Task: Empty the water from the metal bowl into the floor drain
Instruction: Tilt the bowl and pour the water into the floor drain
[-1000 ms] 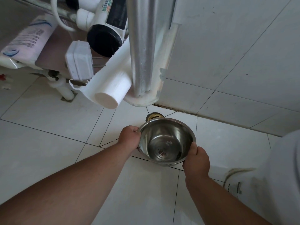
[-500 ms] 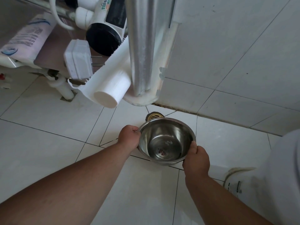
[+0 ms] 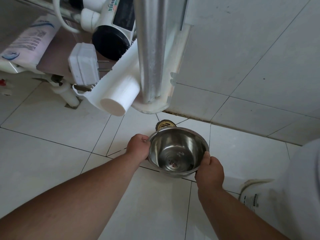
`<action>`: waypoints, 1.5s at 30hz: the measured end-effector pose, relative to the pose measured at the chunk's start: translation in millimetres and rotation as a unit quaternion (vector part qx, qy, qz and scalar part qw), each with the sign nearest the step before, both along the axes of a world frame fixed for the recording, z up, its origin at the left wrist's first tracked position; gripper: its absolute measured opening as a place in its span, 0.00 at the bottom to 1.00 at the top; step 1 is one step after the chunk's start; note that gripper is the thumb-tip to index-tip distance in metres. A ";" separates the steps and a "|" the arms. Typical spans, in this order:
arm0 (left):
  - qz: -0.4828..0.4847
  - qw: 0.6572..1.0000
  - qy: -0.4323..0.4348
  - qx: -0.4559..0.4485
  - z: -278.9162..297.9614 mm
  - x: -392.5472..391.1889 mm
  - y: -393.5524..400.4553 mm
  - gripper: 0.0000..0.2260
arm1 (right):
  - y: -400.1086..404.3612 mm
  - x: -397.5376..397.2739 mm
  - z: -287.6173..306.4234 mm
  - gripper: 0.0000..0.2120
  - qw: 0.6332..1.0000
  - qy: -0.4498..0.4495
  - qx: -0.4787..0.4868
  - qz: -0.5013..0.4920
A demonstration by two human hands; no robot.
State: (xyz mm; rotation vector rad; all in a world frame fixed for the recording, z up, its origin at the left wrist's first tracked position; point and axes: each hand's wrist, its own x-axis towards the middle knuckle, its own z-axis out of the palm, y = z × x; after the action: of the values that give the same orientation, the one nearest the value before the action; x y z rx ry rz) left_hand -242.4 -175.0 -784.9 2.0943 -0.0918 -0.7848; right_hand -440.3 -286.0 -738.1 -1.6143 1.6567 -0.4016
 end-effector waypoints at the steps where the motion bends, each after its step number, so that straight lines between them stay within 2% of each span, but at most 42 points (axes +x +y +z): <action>1: 0.001 1.000 0.001 0.000 -0.1 -0.1 0.0 0.10 | 0.2 -0.1 -0.4 0.26 1.000 0.000 0.000 0.001; 25: 0.008 1.000 0.023 -0.003 2.0 -2.6 2.2 0.07 | 0.7 -0.1 1.4 0.26 1.000 0.002 -0.006 0.003; 40: 0.024 0.999 0.047 -0.006 6.4 -1.8 1.9 0.10 | -0.6 3.6 4.0 0.27 1.000 0.007 0.006 0.005; 45: 0.022 0.999 0.043 -0.004 8.3 -2.9 1.1 0.15 | -1.4 2.5 6.0 0.26 1.000 0.005 0.007 0.003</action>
State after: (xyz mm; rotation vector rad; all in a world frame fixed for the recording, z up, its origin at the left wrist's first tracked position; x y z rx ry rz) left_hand -245.3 -173.9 -776.7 2.0448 -0.0014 -0.8446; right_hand -437.8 -287.4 -732.0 -1.6122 1.6596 -0.3777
